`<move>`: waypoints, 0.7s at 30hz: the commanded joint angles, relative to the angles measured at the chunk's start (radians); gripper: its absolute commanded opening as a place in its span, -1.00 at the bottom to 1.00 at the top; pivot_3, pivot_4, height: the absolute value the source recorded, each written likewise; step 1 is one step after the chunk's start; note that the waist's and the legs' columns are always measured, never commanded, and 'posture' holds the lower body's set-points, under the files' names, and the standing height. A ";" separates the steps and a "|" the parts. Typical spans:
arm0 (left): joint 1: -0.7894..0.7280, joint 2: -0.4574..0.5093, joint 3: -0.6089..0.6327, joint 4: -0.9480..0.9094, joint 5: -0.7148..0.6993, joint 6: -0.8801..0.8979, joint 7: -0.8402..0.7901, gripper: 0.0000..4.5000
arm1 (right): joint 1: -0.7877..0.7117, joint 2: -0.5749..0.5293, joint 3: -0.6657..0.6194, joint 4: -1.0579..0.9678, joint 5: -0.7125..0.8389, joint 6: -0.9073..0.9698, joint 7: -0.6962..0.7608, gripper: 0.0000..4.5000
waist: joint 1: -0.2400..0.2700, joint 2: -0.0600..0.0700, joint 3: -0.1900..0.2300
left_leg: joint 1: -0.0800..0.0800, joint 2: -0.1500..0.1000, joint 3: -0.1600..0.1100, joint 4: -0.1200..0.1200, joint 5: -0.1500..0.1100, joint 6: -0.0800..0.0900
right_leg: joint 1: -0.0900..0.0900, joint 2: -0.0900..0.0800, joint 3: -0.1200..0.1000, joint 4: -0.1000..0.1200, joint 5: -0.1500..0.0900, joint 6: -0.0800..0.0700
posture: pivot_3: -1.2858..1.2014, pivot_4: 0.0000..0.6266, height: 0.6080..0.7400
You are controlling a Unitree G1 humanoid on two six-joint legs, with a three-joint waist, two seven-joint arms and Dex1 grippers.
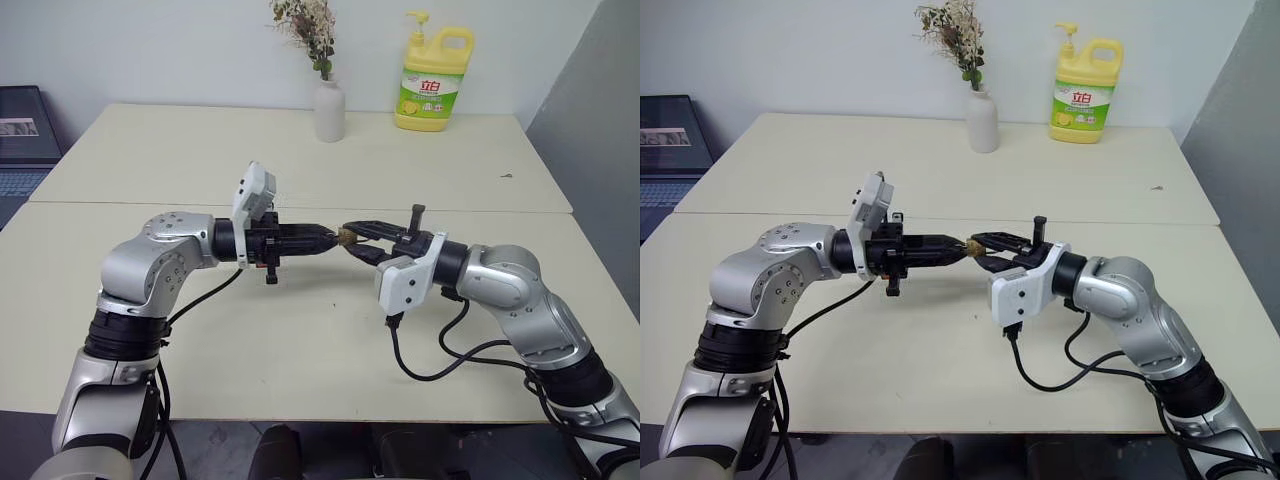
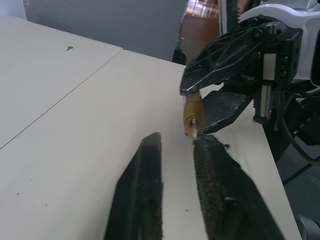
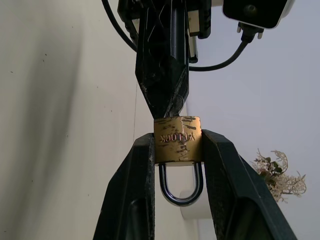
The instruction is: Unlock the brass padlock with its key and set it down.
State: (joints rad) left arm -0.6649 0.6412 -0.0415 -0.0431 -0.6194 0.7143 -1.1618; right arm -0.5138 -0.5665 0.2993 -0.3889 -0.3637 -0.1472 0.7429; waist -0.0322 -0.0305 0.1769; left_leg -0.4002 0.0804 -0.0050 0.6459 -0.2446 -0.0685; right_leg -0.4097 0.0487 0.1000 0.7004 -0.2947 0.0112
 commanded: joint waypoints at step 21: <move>-0.051 -0.003 0.031 0.000 -0.063 0.078 -0.033 -1.00 | 0.007 -0.001 -0.006 -0.054 0.026 -0.008 0.015 -0.59 | 0.000 0.000 0.000 | 0.000 0.000 0.000 0.000 0.000 0.000 | 0.000 0.000 0.000 0.000 0.000 0.000 | 0.03 -0.52 1.00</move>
State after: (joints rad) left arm -0.6909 0.6311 -0.0348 -0.0205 -0.6670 0.8024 -1.1905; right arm -0.5114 -0.5688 0.2921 -0.3921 -0.3598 -0.1403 0.7476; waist -0.0324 -0.0305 0.1769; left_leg -0.4001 0.0804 -0.0053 0.6459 -0.2446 -0.0685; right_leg -0.4096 0.0487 0.0999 0.7004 -0.2947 0.0111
